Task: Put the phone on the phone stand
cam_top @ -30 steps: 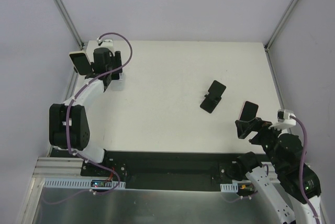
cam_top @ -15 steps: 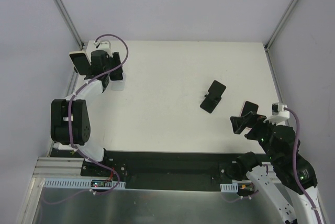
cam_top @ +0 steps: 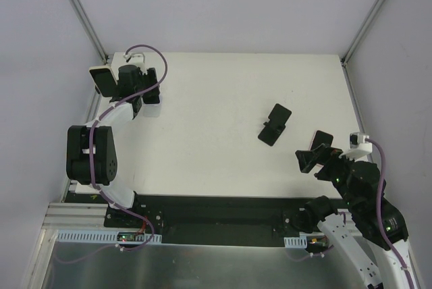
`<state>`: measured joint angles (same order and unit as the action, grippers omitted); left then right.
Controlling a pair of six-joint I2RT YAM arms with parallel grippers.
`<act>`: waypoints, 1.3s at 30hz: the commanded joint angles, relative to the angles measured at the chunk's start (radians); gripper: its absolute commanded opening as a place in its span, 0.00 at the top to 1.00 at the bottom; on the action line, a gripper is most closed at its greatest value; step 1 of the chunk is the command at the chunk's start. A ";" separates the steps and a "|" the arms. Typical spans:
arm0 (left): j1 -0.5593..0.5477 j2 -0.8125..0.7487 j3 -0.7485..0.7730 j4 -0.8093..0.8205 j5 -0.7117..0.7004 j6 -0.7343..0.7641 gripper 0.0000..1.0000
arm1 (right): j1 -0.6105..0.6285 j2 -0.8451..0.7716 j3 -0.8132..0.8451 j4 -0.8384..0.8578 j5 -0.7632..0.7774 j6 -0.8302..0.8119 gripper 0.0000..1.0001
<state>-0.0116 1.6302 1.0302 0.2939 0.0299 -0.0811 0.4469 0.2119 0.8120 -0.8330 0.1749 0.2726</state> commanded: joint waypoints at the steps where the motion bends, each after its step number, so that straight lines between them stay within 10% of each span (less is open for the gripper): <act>1: 0.005 -0.035 0.037 0.083 0.019 0.056 1.00 | 0.004 -0.002 0.019 0.023 -0.002 0.005 0.03; 19: 0.005 -0.007 0.016 0.062 0.027 0.089 1.00 | 0.004 -0.026 0.024 0.003 0.006 0.004 0.03; 24: 0.005 -0.018 0.048 0.002 -0.019 0.031 0.41 | 0.004 -0.017 0.013 0.011 0.002 0.008 0.03; 30: -0.019 -0.130 0.054 -0.039 -0.024 -0.016 0.03 | 0.004 0.012 0.016 0.032 -0.031 0.027 0.03; 39: -0.140 -0.351 0.064 -0.119 -0.111 -0.022 0.01 | 0.004 0.104 0.021 0.014 -0.040 0.013 0.04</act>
<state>-0.0883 1.3819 1.0470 0.2062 -0.0242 -0.0895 0.4477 0.2523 0.8124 -0.8345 0.1497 0.2874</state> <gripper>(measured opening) 0.990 0.967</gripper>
